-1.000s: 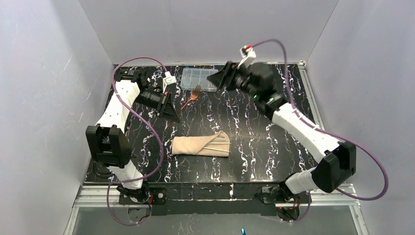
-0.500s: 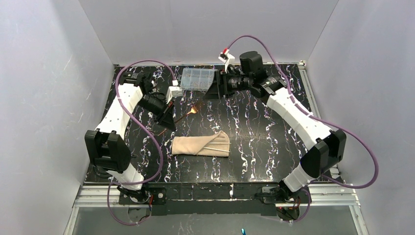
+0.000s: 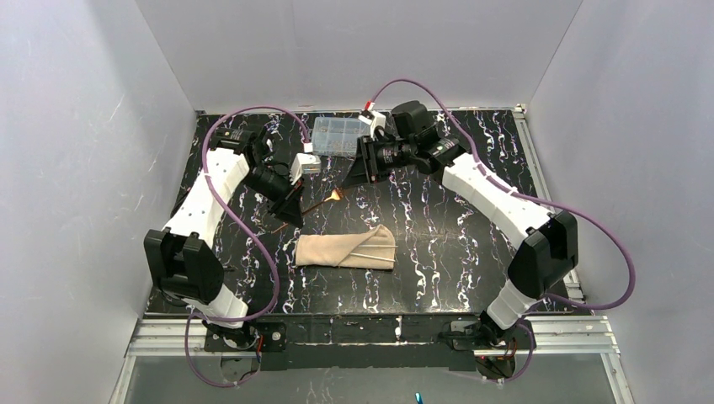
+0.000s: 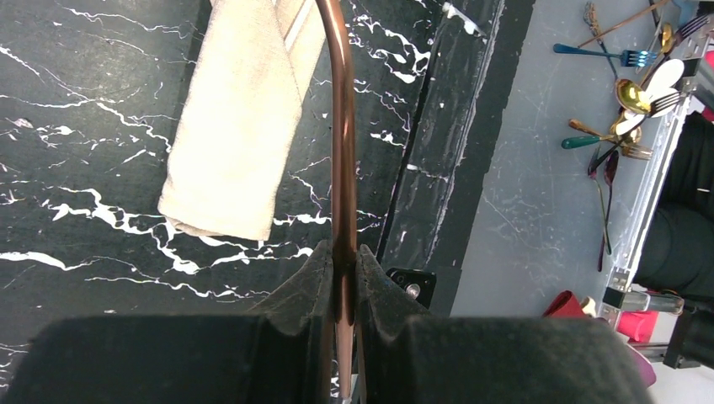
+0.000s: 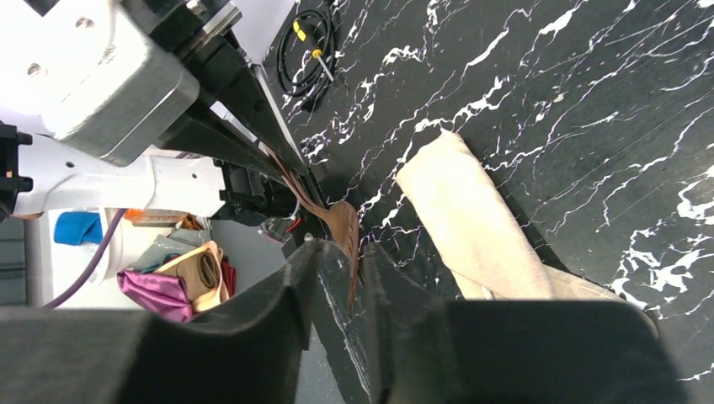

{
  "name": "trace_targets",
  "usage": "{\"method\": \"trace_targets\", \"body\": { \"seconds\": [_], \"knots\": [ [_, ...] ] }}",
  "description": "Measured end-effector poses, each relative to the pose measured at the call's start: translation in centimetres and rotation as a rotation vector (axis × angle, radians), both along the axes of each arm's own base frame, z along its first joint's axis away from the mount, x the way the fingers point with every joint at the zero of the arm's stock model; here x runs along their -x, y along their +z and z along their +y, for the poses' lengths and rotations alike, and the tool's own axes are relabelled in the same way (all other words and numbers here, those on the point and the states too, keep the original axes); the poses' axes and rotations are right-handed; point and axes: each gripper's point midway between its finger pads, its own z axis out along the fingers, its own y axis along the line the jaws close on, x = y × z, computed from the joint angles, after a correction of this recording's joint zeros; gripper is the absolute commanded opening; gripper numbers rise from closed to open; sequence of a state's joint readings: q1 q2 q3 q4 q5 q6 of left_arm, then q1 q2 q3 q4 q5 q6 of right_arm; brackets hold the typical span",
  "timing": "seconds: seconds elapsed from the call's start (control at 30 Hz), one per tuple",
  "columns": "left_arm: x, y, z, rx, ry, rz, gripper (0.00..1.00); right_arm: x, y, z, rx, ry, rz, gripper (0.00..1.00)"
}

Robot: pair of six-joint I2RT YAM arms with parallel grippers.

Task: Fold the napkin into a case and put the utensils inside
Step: Pass from the left arm to the right, then insert the fork into the folded napkin.

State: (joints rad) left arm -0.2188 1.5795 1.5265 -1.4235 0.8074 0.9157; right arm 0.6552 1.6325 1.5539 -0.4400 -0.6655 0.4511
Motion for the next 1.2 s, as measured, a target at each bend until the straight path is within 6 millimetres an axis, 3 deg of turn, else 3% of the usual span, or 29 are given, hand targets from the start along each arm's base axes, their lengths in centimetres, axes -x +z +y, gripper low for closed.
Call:
{"method": "trace_targets", "body": {
  "seconds": [0.1, 0.23, 0.27, 0.3, 0.33, 0.37, 0.5, 0.67, 0.8, 0.93, 1.13, 1.2],
  "knots": [
    [-0.1, -0.1, 0.1, -0.010, -0.004, -0.011, 0.00, 0.2, -0.5, 0.4, 0.007, 0.007, 0.012, 0.03],
    [0.2, 0.1, 0.1, -0.012, -0.002, -0.017, 0.02, 0.0, -0.9, 0.4, 0.016, -0.002, 0.013, 0.01],
    [0.2, 0.1, 0.2, -0.015, 0.002, -0.016, 0.11, 0.1, -1.1, 0.4, 0.019, -0.003, 0.018, 0.01],
    [0.3, 0.1, 0.2, -0.020, 0.006, -0.013, 0.55, 0.1, -1.3, 0.4, 0.021, -0.005, 0.022, 0.01],
    [0.2, -0.1, 0.3, -0.024, 0.010, -0.012, 0.93, 0.1, -1.6, 0.3, 0.026, -0.010, 0.024, 0.01],
    [0.2, -0.1, 0.3, -0.024, 0.010, -0.014, 0.98, 0.0, -1.9, 0.2, 0.030, -0.019, 0.027, 0.01],
    [-0.1, -0.7, 0.1, -0.030, 0.034, 0.000, 0.98, 0.0, -4.3, -2.1, 0.077, -0.081, 0.076, 0.01],
    [-0.7, -3.3, 0.3, -0.073, 0.084, 0.054, 0.98, -0.1, -7.2, -8.2, 0.159, -0.250, 0.154, 0.01],
    [-1.5, -5.7, 0.5, -0.124, 0.147, 0.107, 0.98, 0.7, -7.8, -12.9, 0.204, -0.375, 0.172, 0.01],
    [-2.3, -8.4, 0.9, -0.189, 0.220, 0.154, 0.98, 1.9, -8.1, -16.4, 0.228, -0.464, 0.170, 0.01],
    [-2.6, -12.3, 1.4, -0.254, 0.305, 0.274, 0.98, 3.4, -10.5, -19.1, 0.289, -0.550, 0.199, 0.01],
    [-2.4, -13.5, 1.6, -0.264, 0.324, 0.323, 0.93, 4.1, -11.7, -19.5, 0.307, -0.563, 0.220, 0.01]
  ]
}}
